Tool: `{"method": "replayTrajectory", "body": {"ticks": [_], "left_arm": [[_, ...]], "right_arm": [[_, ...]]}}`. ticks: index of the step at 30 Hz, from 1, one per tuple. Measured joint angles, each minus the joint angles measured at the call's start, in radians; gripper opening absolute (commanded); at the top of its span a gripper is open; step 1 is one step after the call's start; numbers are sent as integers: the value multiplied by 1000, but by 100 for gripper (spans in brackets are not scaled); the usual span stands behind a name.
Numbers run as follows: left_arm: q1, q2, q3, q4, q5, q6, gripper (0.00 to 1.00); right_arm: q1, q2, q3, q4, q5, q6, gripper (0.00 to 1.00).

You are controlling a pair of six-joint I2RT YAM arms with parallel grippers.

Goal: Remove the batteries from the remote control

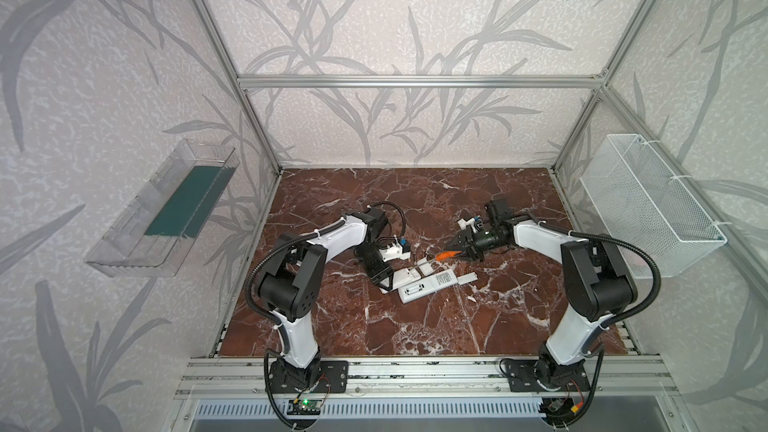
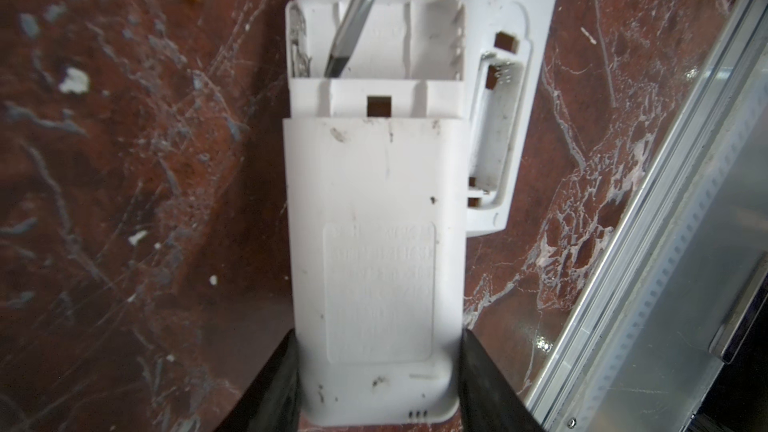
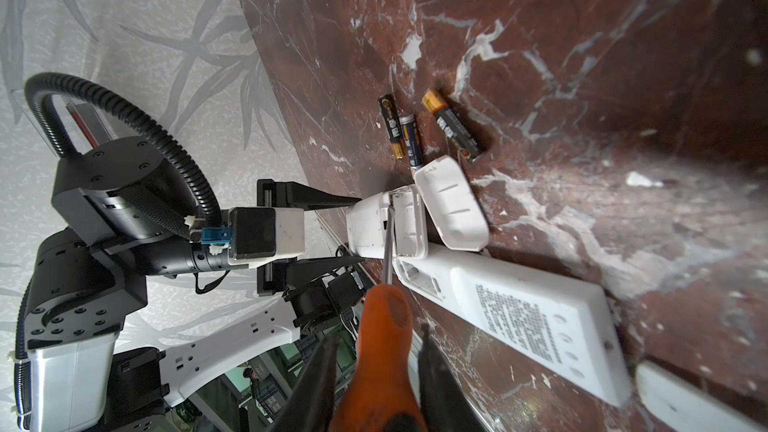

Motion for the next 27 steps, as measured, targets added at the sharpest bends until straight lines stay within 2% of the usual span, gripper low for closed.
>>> {"method": "replayTrajectory", "body": {"ticks": [3,5,9,11,16,21,24,27], "left_arm": [[-13,-15,-16,27,-59,7,32],[-19,-28,-33,52,-106,12,40],[-26,-51,-63,93,-162,19,70],[-26,-53,-69,100,-186,20,98],[-25,-73,-74,109,-222,12,99],[-24,-182,-73,111,-226,-25,99],[-18,-282,-73,126,-224,-87,99],[-9,-421,-87,203,-271,-240,99]], "right_arm": [[3,-2,0,2,-8,0,0],[3,-7,0,2,-10,1,0],[3,-27,0,3,-14,3,0],[3,-34,0,3,-19,2,0],[2,-73,0,-1,-16,-13,0],[-4,-162,0,-13,45,-76,0],[-4,-241,0,-23,115,-128,0],[-4,-326,-10,-5,180,-172,0]]}}
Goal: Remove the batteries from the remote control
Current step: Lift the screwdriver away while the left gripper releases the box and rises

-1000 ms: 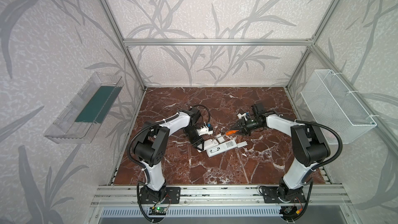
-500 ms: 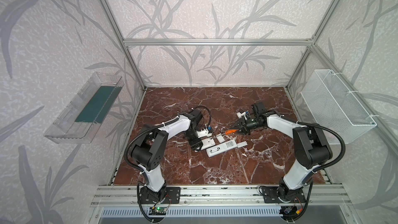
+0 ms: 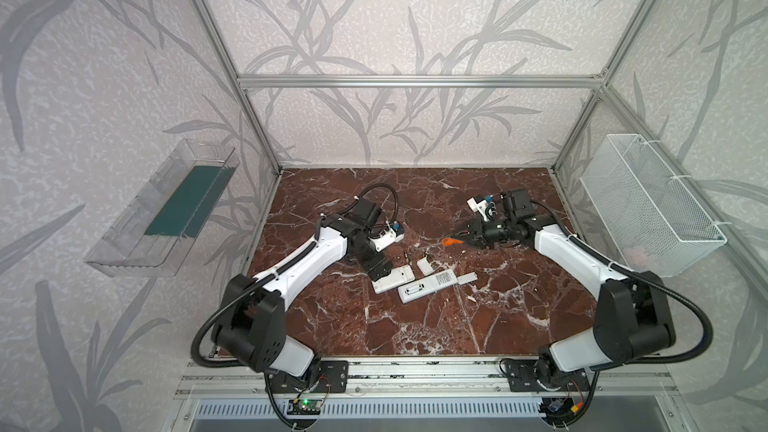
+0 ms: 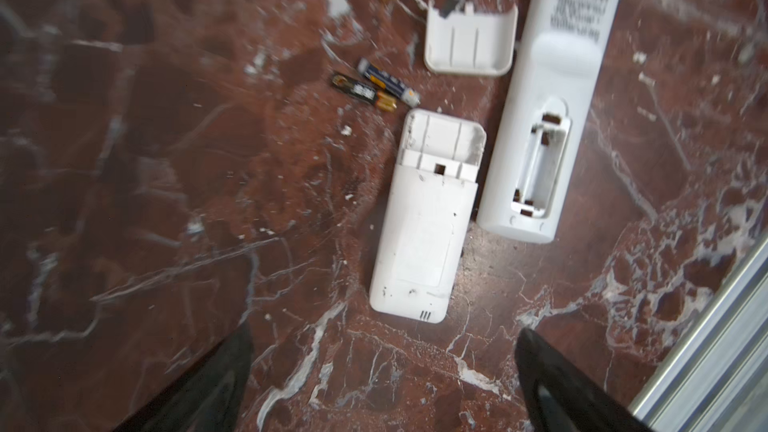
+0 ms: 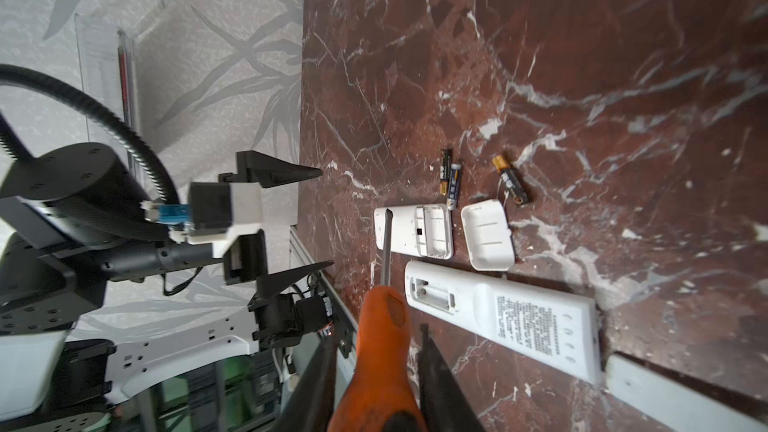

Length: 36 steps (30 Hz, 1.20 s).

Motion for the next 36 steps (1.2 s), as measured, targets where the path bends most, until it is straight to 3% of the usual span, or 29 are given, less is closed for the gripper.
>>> {"method": "replayTrajectory", "body": {"ticks": [5,9,17,23,29,34,35,36], "left_arm": [[80,-271,-110,236,-63,-417,99],[136,-380,-224,417,-33,-800,99],[130,-292,-483,1049,148,-1480,87],[45,-220,-476,1256,151,-1721,83],[-5,-162,-469,1393,121,-1871,59],[-5,-143,-470,1432,91,-1934,12],[-5,-143,-470,1438,88,-1944,6],[-5,-143,-469,1453,85,-1963,1]], "right_arm": [[7,-117,-75,132,64,-26,0],[34,-149,-118,260,105,-8,0],[158,-148,-111,448,200,21,0],[256,-117,-45,510,250,21,0],[325,-90,-24,537,291,3,0],[347,-79,-24,552,303,1,0],[348,-79,-24,555,306,2,5],[348,-79,-24,552,308,2,16]]}}
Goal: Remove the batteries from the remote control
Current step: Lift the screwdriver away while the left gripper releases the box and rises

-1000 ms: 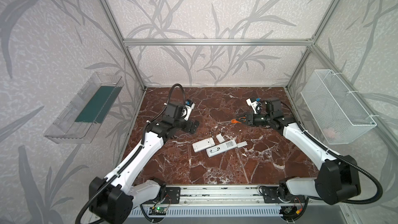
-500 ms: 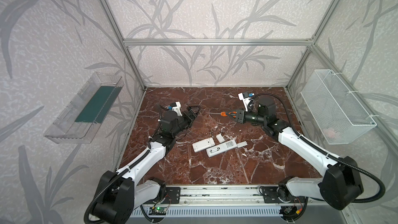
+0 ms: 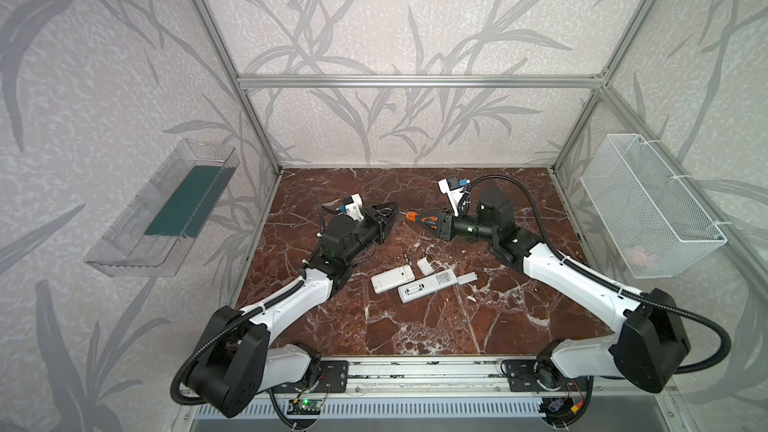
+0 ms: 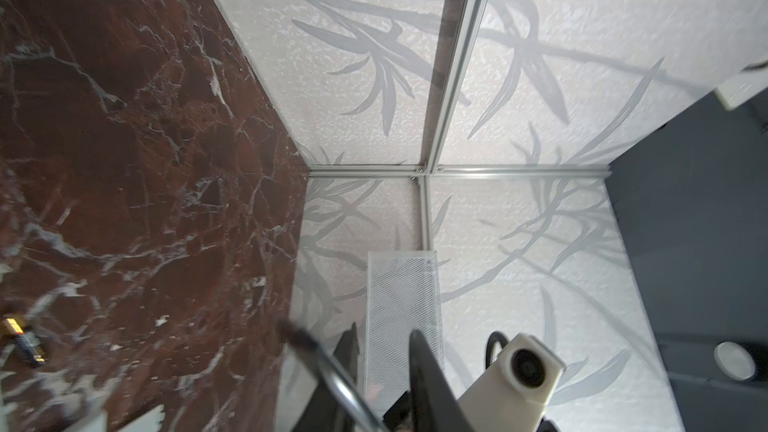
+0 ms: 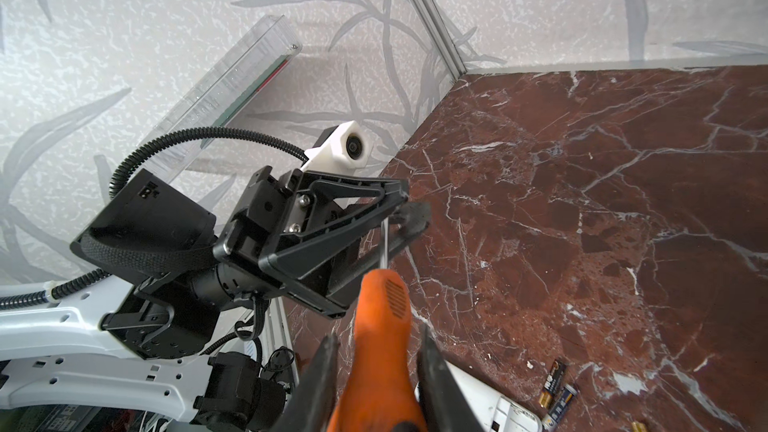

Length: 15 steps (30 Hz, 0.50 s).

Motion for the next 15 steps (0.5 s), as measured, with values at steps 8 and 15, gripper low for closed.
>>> {"method": "replayTrajectory", "body": {"ticks": [8,15], "left_arm": [[2,-7,6,-28,-5,30,0],[68,14,149,-316,207,257,0]], "right_arm": [[-40,-1,16,-114,-19,12,98],[-173,32,235,-508,-238,-101,99]]}}
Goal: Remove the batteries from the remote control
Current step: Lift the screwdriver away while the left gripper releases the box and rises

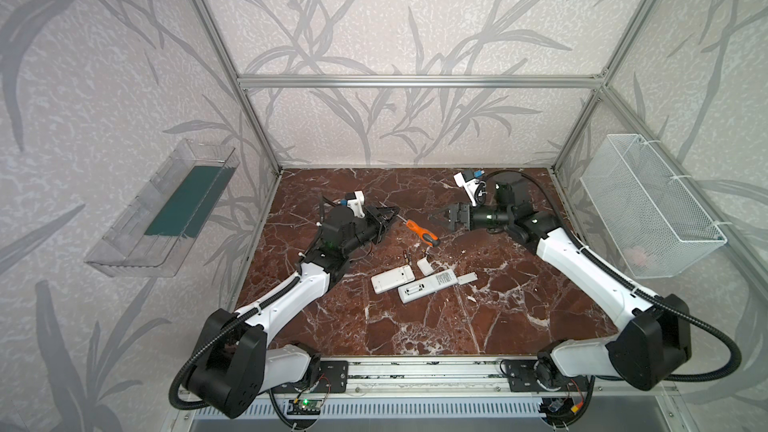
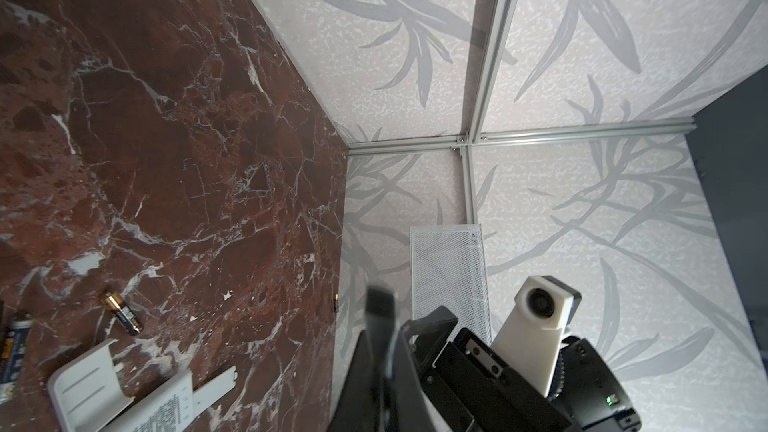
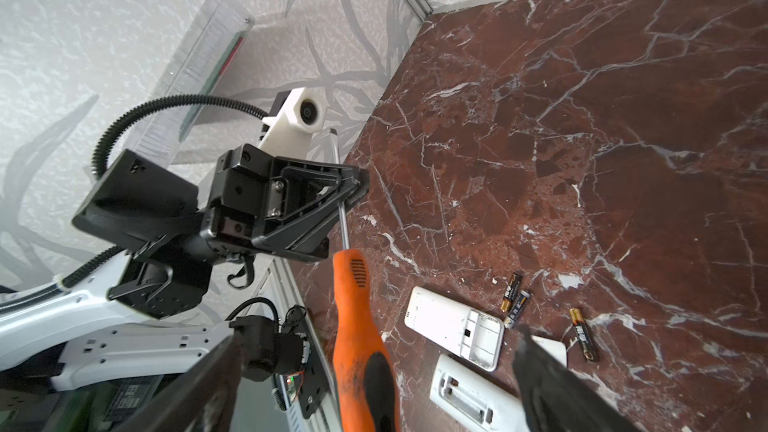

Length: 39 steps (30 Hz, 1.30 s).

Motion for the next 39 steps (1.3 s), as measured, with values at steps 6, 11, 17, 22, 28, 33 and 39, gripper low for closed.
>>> {"method": "replayTrajectory", "body": {"ticks": [6,11,17,22,28,33,39], "left_arm": [[18,59,152,-136,217,159,0],[18,72,165,-226,288,221,0],[19,72,170,-275,326,247,0],[19,72,170,-277,335,252,0],[23,76,171,-281,343,265,49],[62,71,171,-329,329,299,78],[160,-20,115,-393,292,340,81]], "right_arm": [[80,66,72,-203,-179,-117,96],[138,123,69,-266,-235,-159,82],[151,140,47,-263,-246,-158,50],[150,150,32,-264,-242,-153,28],[138,151,32,-264,-230,-143,18],[51,152,0,-272,-151,-103,14],[-103,204,-23,-334,100,-116,14]]}}
